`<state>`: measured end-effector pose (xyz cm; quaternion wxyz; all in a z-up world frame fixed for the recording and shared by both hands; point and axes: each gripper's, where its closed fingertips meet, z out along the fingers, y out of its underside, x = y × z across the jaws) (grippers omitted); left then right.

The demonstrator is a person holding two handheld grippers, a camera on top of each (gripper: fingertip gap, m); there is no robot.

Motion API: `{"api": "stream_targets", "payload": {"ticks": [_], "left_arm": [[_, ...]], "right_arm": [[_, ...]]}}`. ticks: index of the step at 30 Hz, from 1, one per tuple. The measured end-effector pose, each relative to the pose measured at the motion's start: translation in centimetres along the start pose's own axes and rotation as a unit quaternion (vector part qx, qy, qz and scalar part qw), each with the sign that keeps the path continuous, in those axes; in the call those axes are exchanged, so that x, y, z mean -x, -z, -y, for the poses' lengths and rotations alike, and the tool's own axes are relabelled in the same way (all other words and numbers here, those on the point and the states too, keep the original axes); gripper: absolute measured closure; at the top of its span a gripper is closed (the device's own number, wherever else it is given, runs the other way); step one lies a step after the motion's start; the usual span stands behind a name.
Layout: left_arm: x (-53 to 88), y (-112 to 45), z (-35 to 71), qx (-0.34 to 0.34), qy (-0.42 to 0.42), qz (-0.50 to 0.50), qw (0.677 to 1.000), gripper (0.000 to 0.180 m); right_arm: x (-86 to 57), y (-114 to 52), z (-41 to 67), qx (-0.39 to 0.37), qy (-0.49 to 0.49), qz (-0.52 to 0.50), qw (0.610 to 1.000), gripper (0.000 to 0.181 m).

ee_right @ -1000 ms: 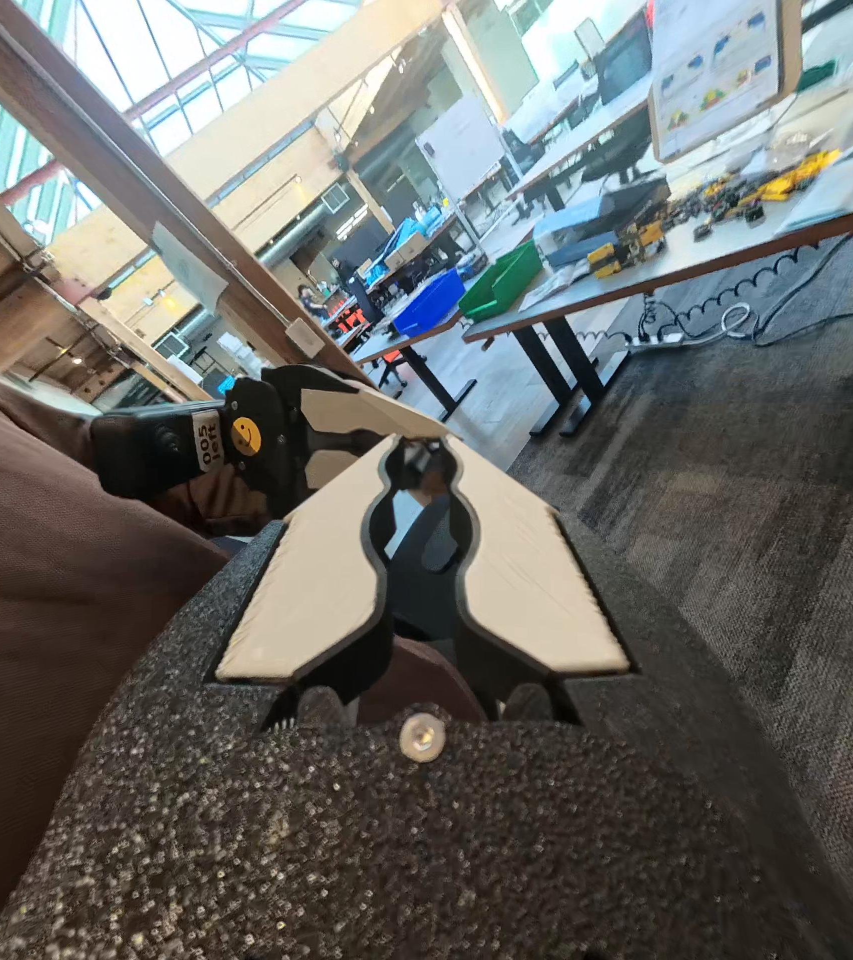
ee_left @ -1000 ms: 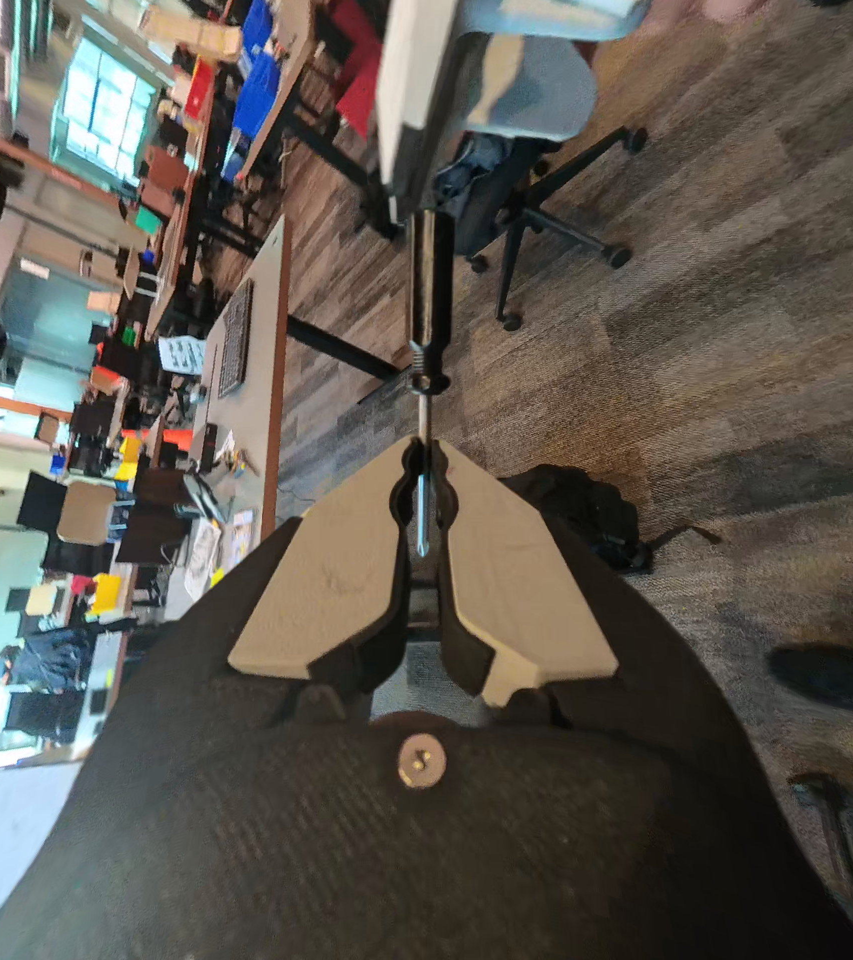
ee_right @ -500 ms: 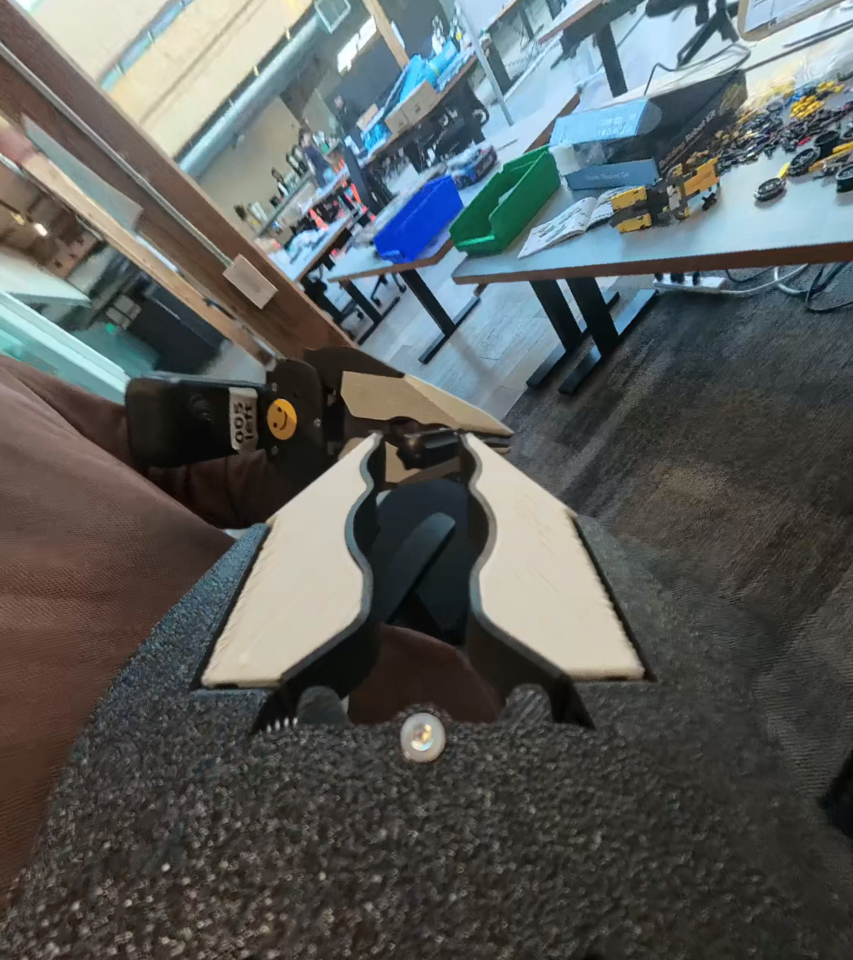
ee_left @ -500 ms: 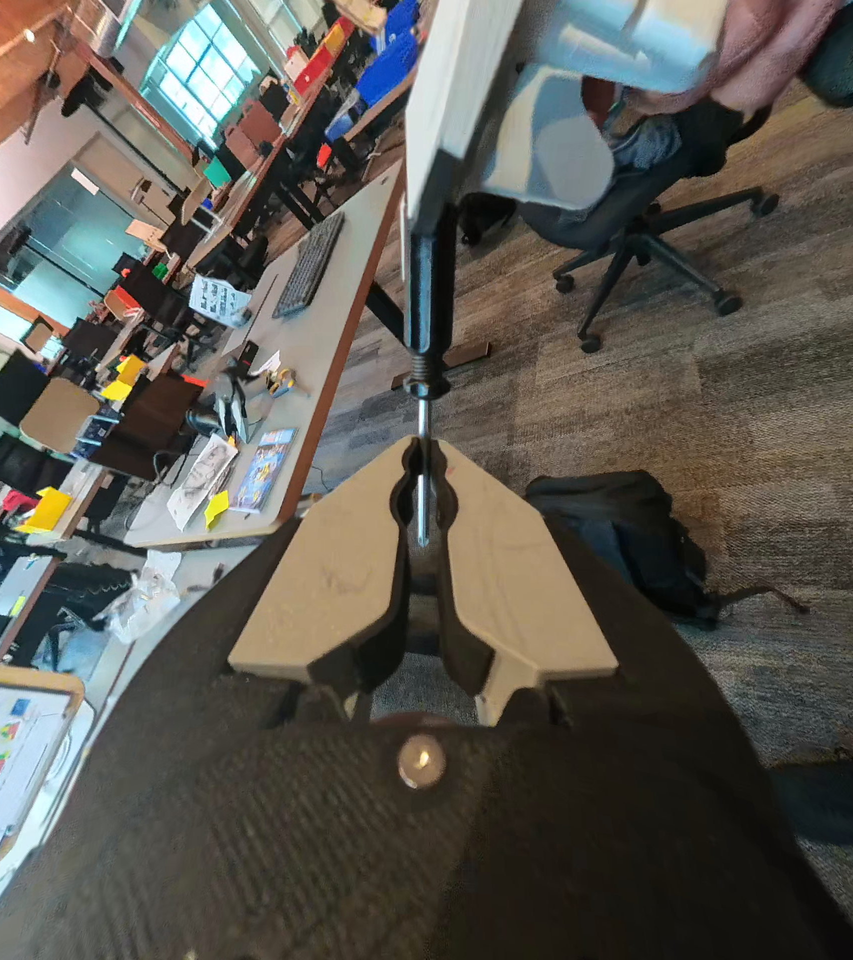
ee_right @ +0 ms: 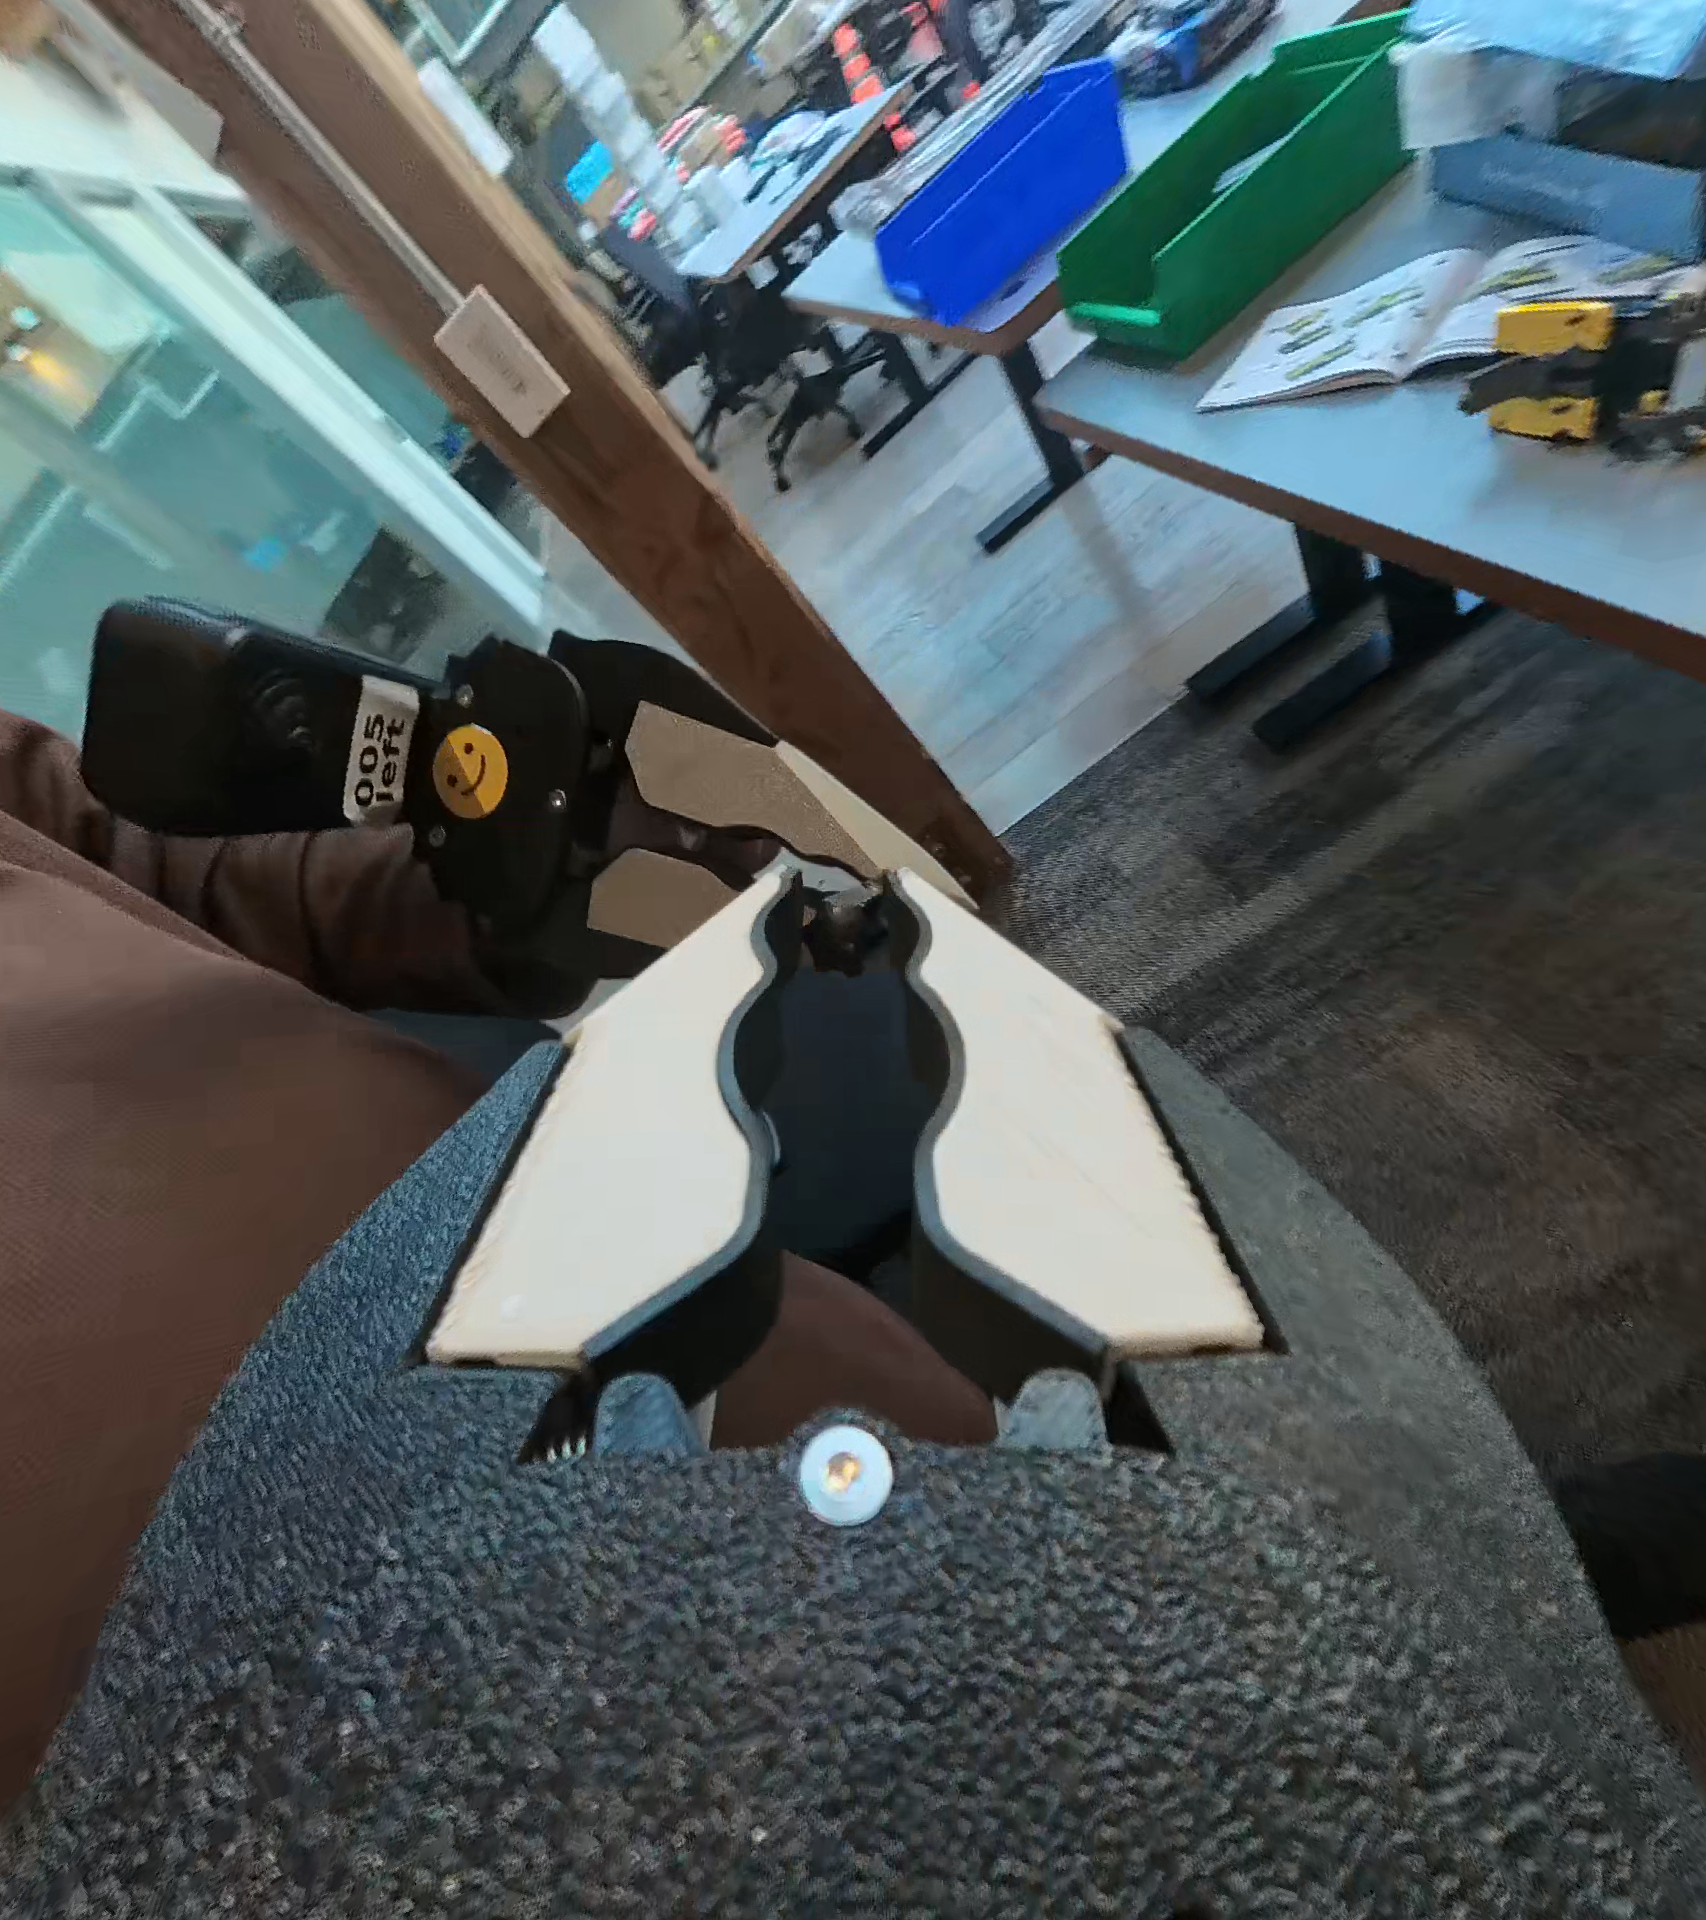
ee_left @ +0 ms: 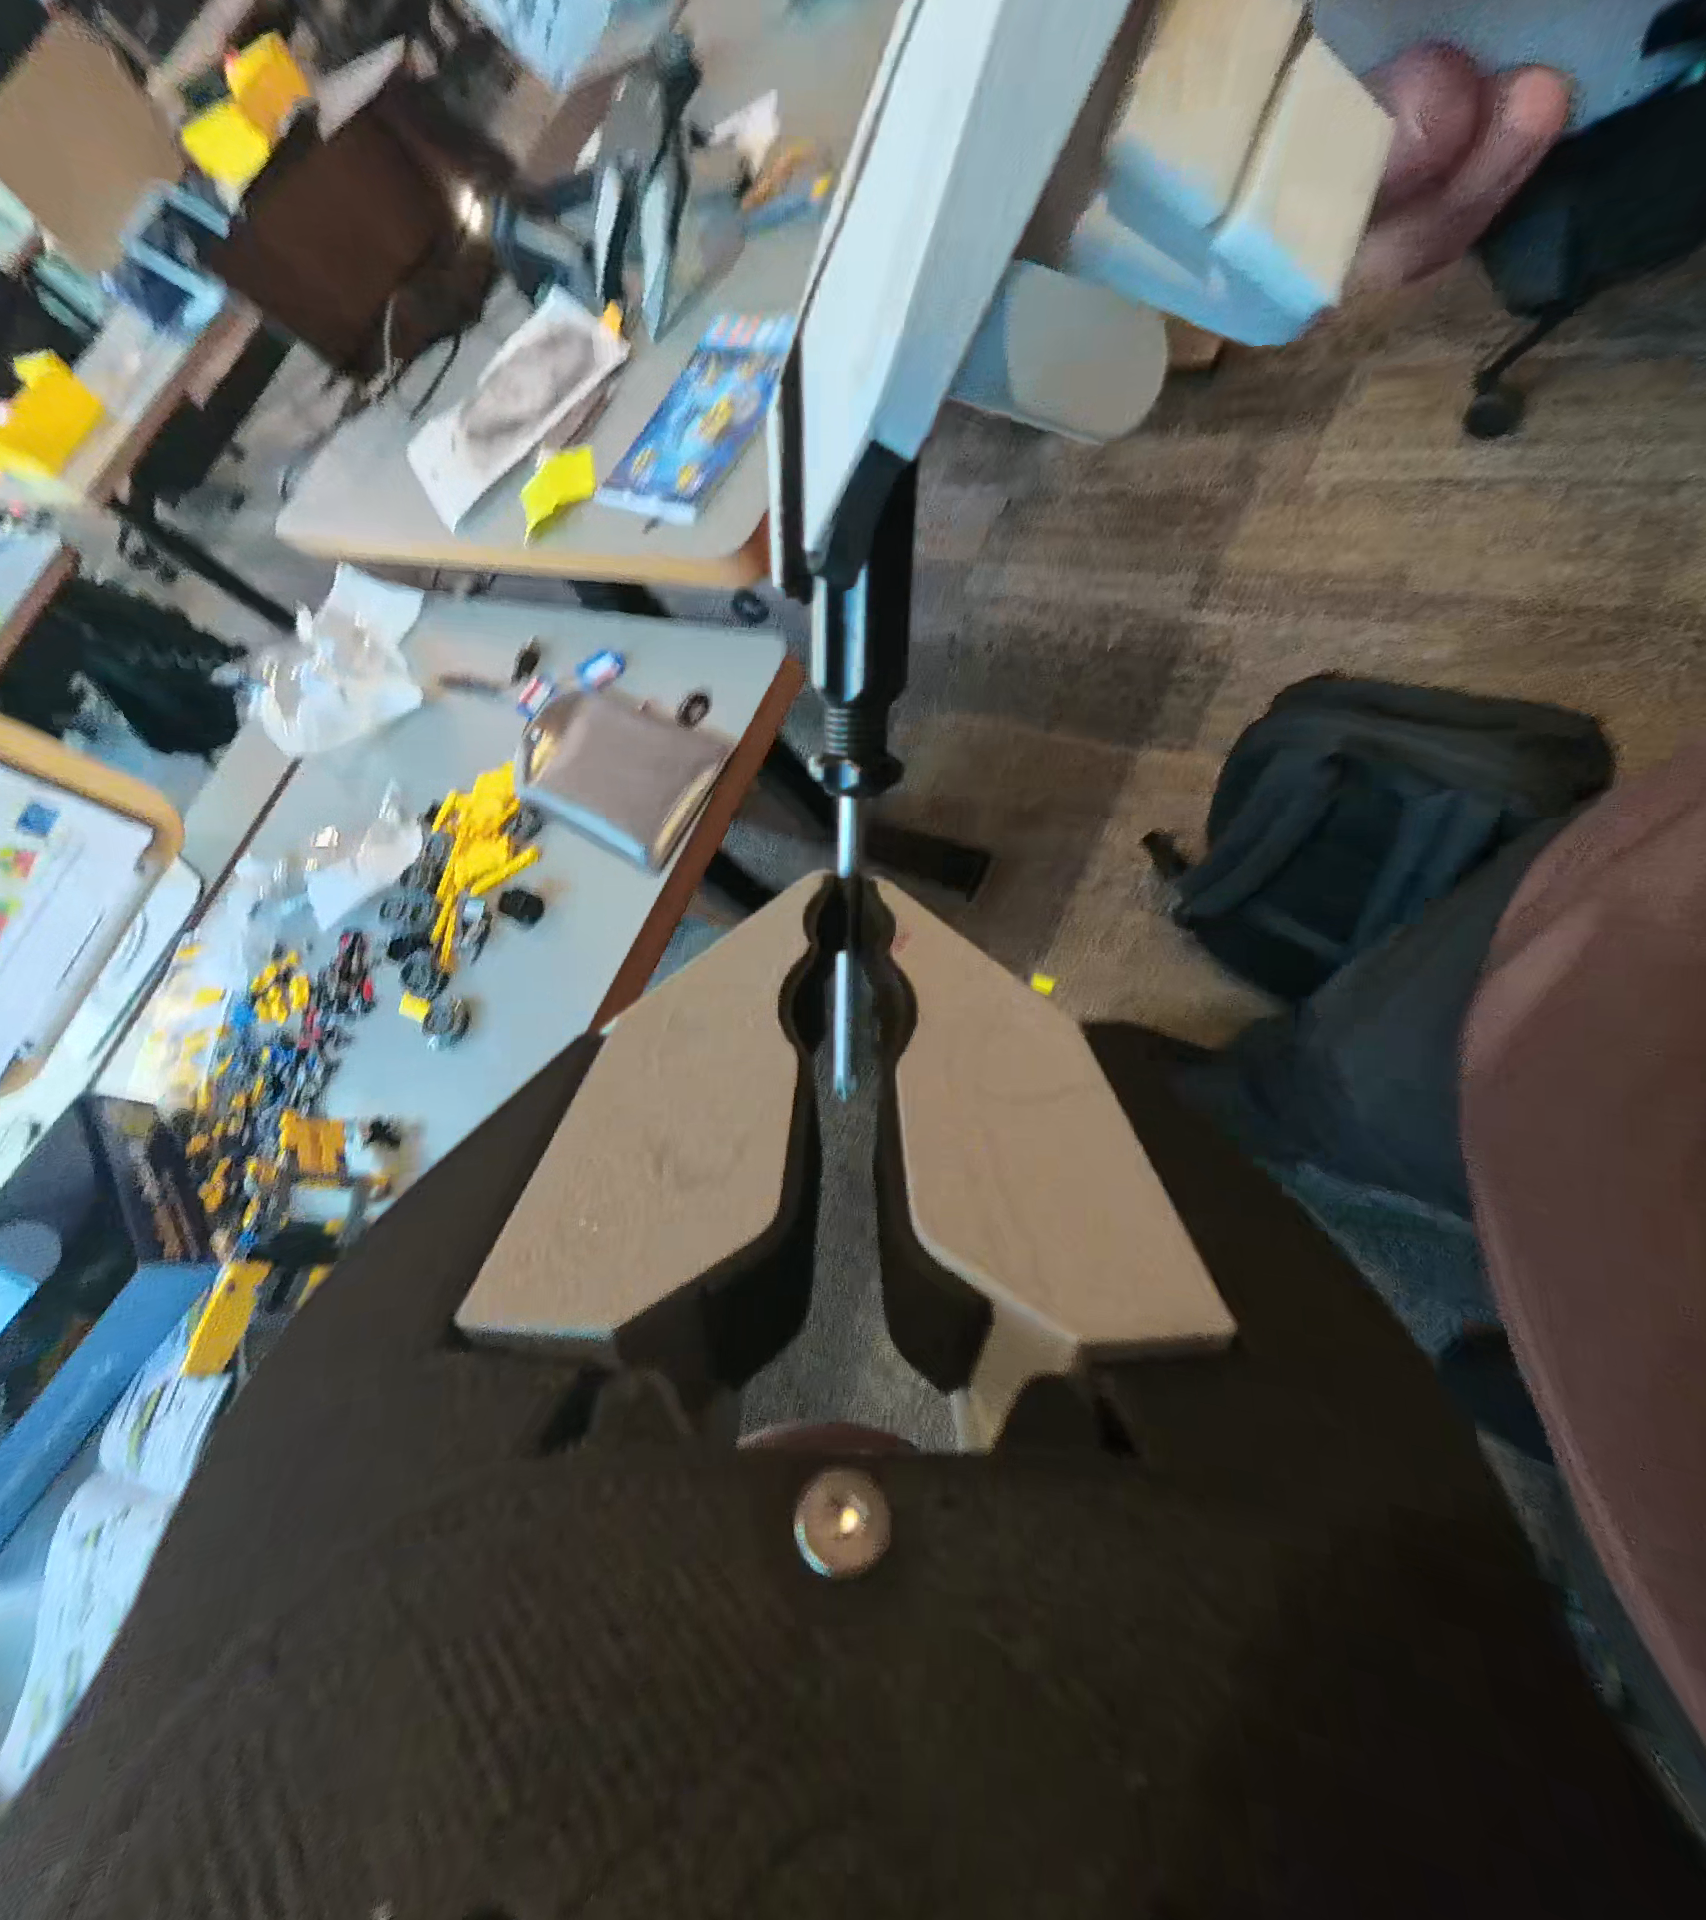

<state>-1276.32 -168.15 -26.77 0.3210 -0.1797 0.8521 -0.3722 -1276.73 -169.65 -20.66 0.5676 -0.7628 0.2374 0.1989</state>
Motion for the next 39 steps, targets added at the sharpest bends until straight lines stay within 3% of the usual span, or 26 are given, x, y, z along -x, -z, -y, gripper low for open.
{"api": "stream_targets", "payload": {"ticks": [5,8,14,23,35,39], "left_arm": [[8.7,-2.8,-4.6,0.075,0.043,0.04,0.995,0.179],[14.0,-4.7,-5.7,0.114,0.11,0.055,0.986,0.178],[21.5,-8.2,-6.7,0.139,0.153,0.08,0.975,0.176],[28.5,-11.9,-9.9,0.111,0.17,0.041,0.978,0.177],[40.1,-11.3,-17.8,-0.013,0.147,-0.073,0.986,0.175],[42.8,-10.9,-19.6,-0.031,0.155,-0.113,0.981,0.161]], "right_arm": [[-6.9,-6.0,5.1,0.031,0.014,0.101,0.994,0.167],[-11.0,-8.5,9.2,0.048,0.001,0.146,0.988,0.167],[-17.3,-10.7,15.0,0.082,0.012,0.194,0.977,0.167],[-23.5,-15.3,20.3,0.08,-0.014,0.185,0.979,0.167],[-28.3,-26.7,26.8,0.054,-0.043,0.038,0.997,0.168],[-28.8,-29.7,27.8,0.049,-0.052,-0.001,0.997,0.168]]}}
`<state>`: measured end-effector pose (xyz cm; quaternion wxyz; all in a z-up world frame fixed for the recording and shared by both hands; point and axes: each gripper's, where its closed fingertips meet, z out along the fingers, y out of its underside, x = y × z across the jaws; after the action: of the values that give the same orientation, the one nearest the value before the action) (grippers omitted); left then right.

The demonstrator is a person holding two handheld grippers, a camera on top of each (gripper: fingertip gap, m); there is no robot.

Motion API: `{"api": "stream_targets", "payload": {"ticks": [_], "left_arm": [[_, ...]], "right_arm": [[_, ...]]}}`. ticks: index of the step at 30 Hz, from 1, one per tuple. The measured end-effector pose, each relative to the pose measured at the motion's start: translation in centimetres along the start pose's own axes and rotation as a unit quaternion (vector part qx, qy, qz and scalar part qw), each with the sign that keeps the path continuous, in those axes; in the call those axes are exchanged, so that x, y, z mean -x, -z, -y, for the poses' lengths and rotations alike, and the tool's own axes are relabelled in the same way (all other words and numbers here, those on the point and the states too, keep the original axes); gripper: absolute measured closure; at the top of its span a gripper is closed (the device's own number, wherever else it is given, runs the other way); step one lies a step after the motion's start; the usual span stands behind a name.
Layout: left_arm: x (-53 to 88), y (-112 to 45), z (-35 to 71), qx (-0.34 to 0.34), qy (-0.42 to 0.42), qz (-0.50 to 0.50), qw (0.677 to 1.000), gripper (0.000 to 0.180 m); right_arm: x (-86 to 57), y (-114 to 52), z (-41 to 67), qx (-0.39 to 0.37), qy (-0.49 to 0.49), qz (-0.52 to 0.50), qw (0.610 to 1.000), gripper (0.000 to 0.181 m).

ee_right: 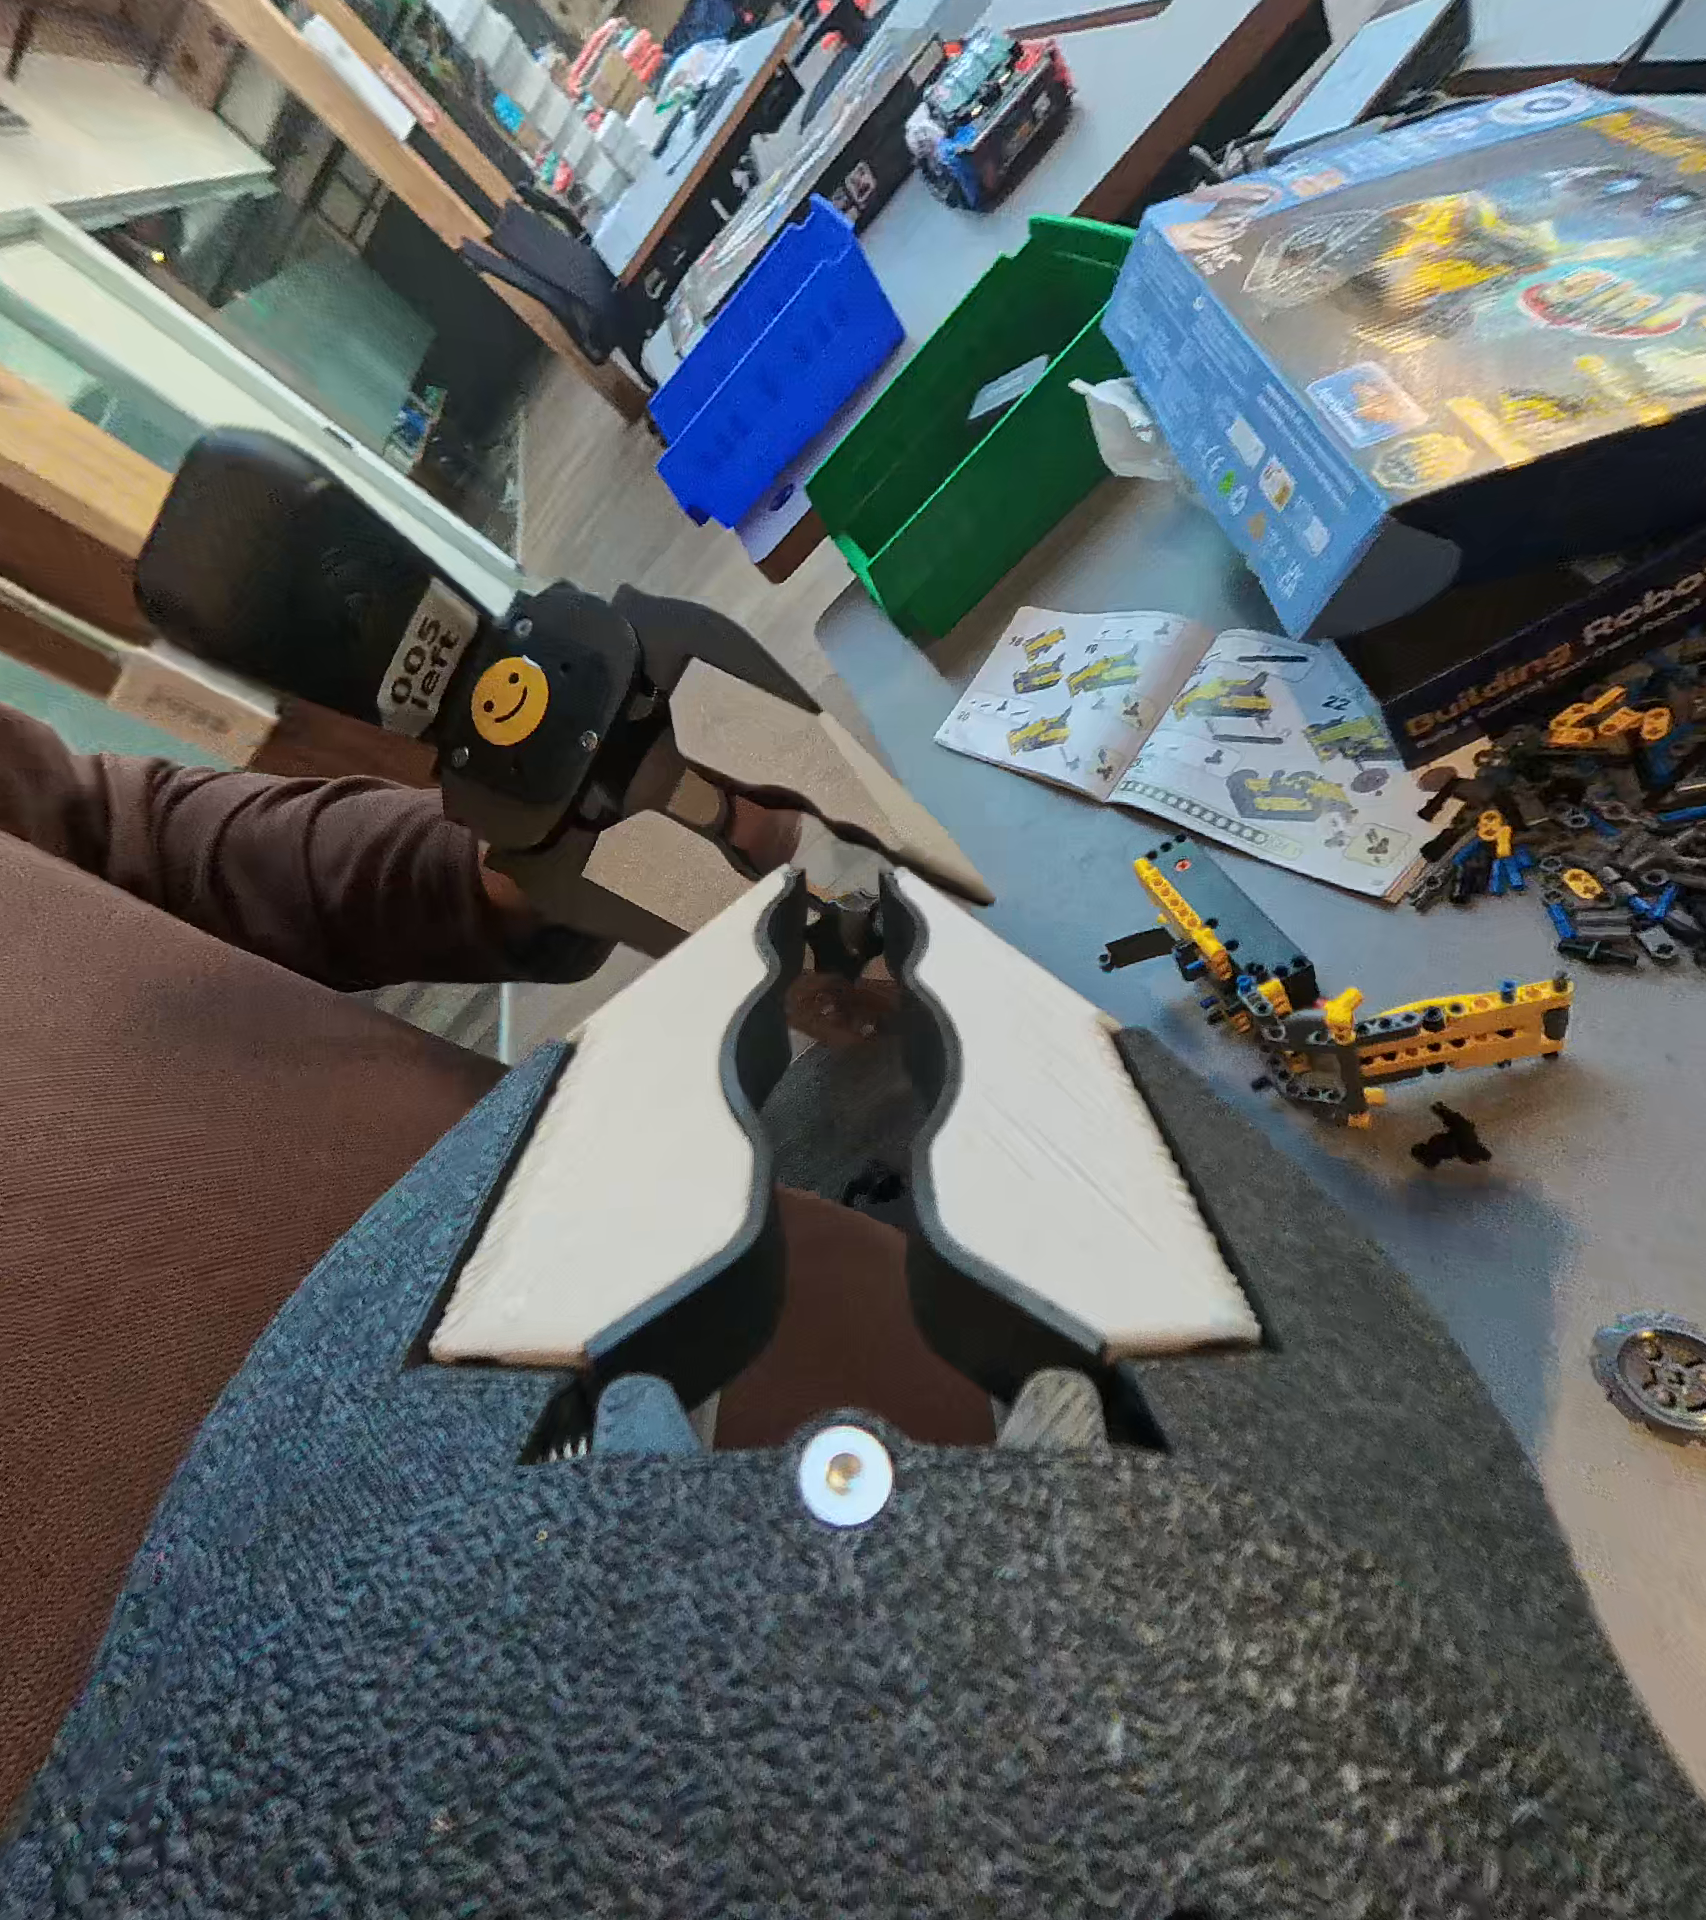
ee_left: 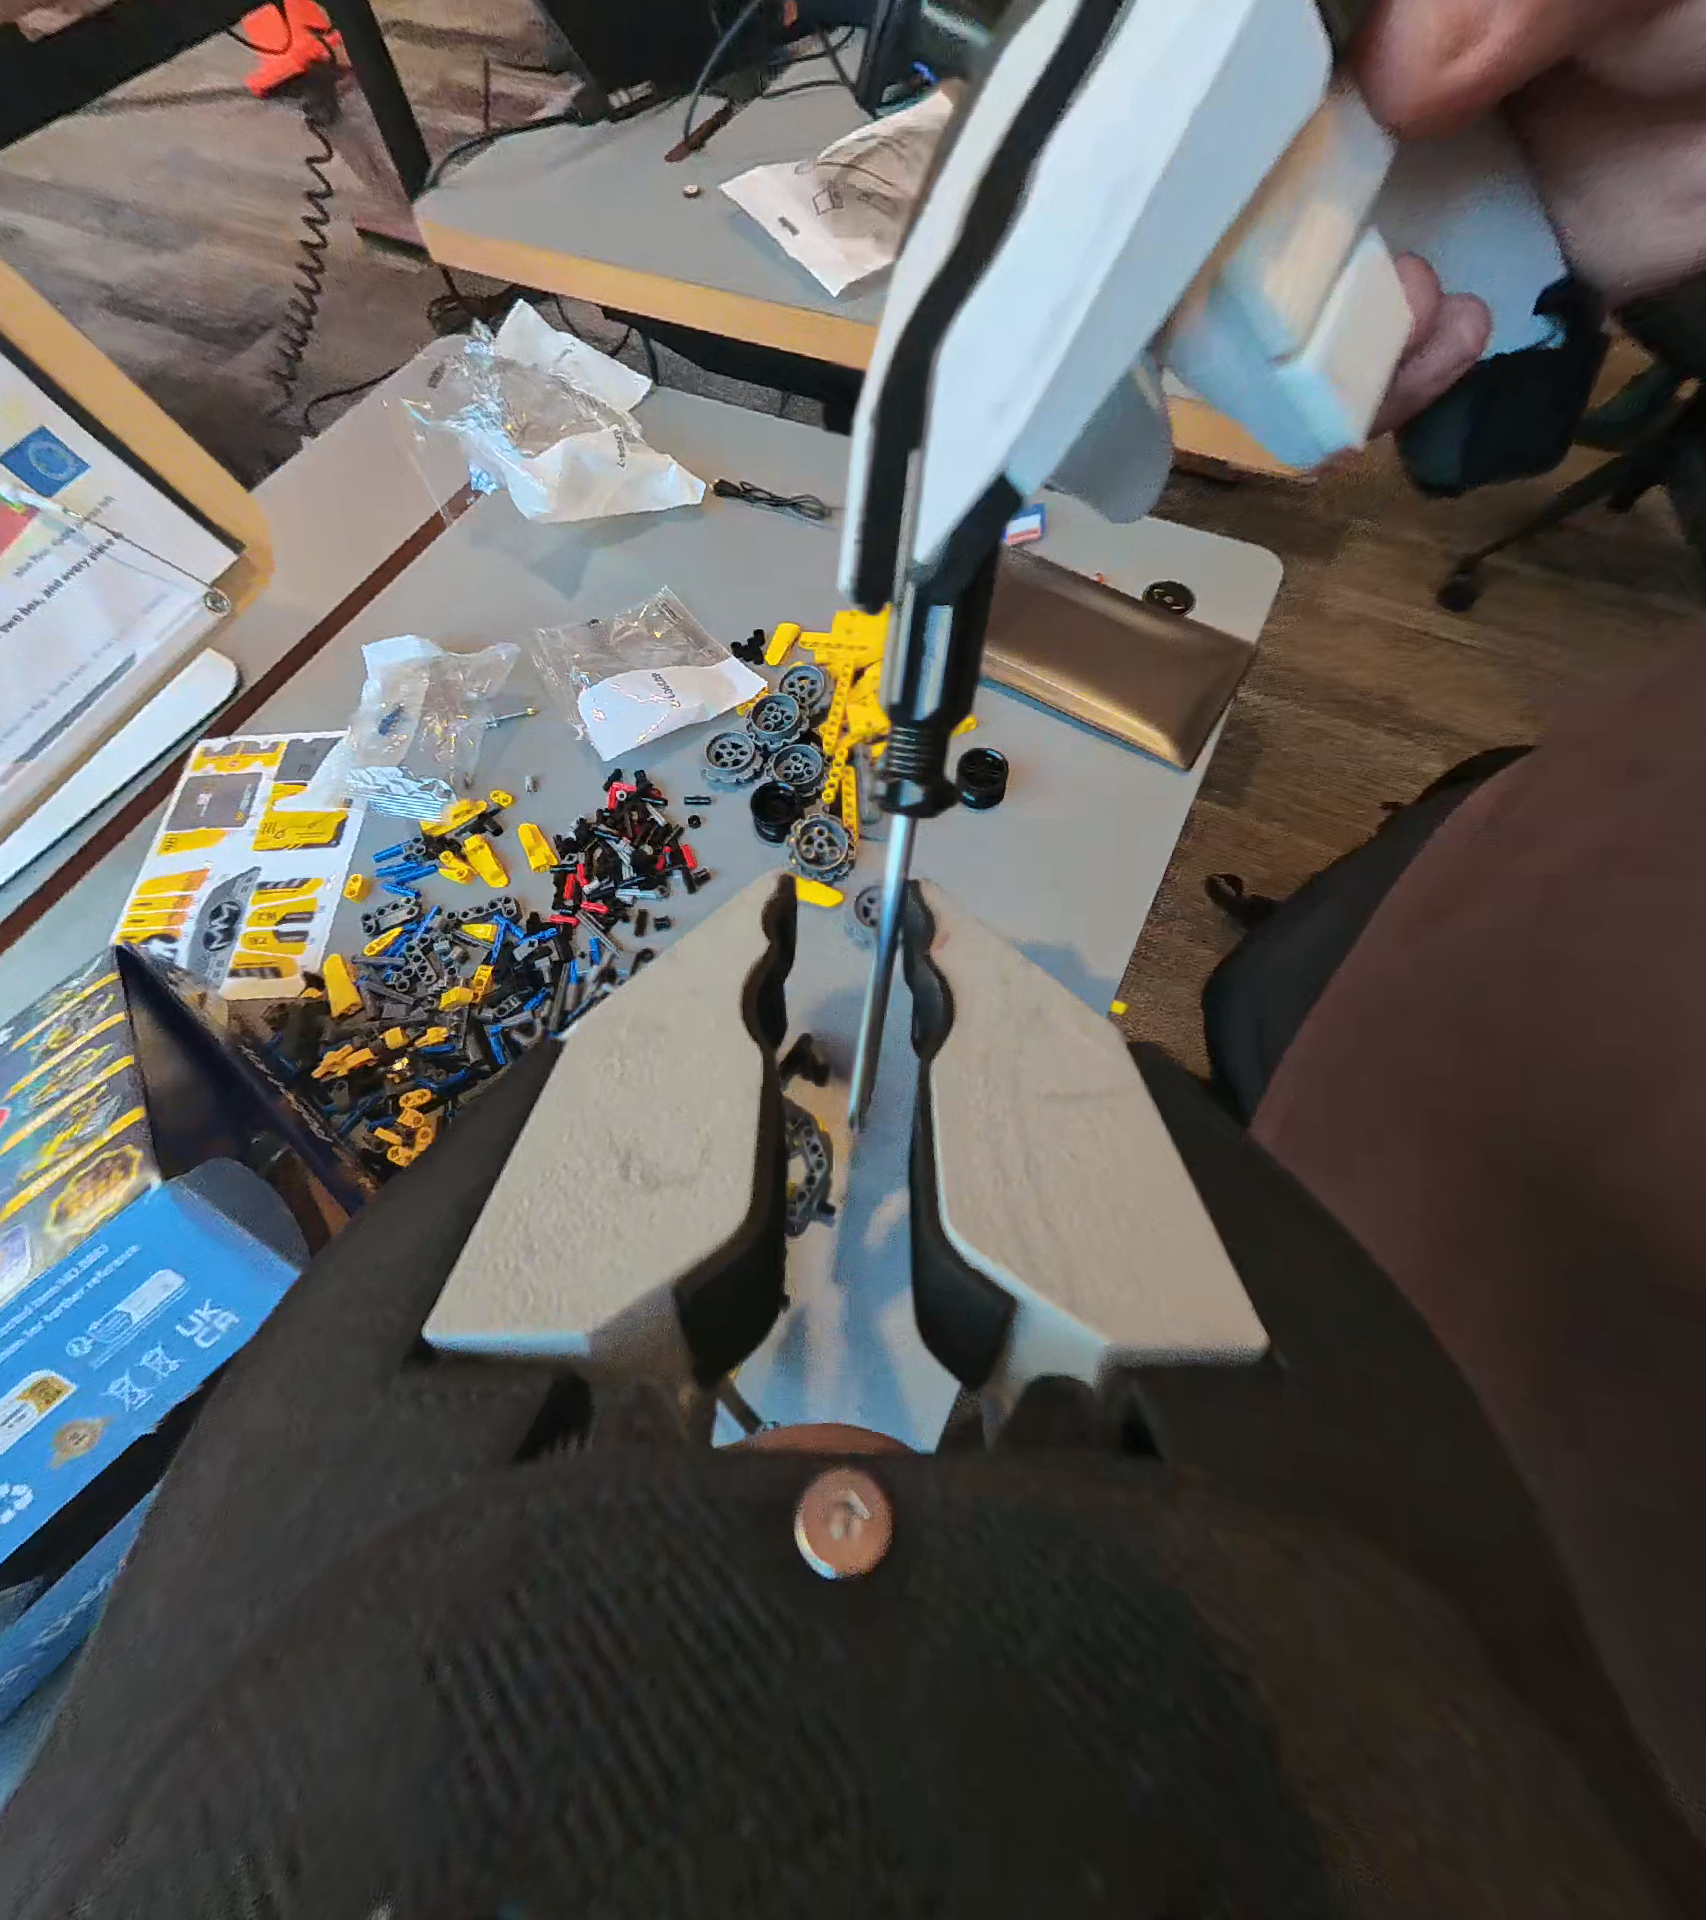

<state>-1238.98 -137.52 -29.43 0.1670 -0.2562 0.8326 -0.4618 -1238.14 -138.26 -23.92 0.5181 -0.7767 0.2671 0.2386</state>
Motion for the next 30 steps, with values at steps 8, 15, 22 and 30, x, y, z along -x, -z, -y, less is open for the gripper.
{"api": "stream_targets", "payload": {"ticks": [8,15,22,30], "left_arm": [[1.1,0.4,-1.1,-0.021,0.03,-0.027,0.999,0.158],[0.9,0.0,-1.4,-0.001,0.02,-0.056,0.998,0.153],[1.5,-0.3,-2.5,0.017,0.037,-0.095,0.995,0.145],[2.2,-0.5,-6.1,0.052,0.088,-0.107,0.989,0.137]], "right_arm": [[-1.3,-1.3,1.3,-0.016,-0.015,-0.036,0.999,0.168],[-2.1,-0.5,2.8,-0.06,-0.014,-0.05,0.997,0.168],[-2.7,1.3,3.1,-0.095,-0.021,-0.071,0.993,0.168],[-2.9,1.9,2.4,-0.113,-0.045,-0.08,0.989,0.169]]}}
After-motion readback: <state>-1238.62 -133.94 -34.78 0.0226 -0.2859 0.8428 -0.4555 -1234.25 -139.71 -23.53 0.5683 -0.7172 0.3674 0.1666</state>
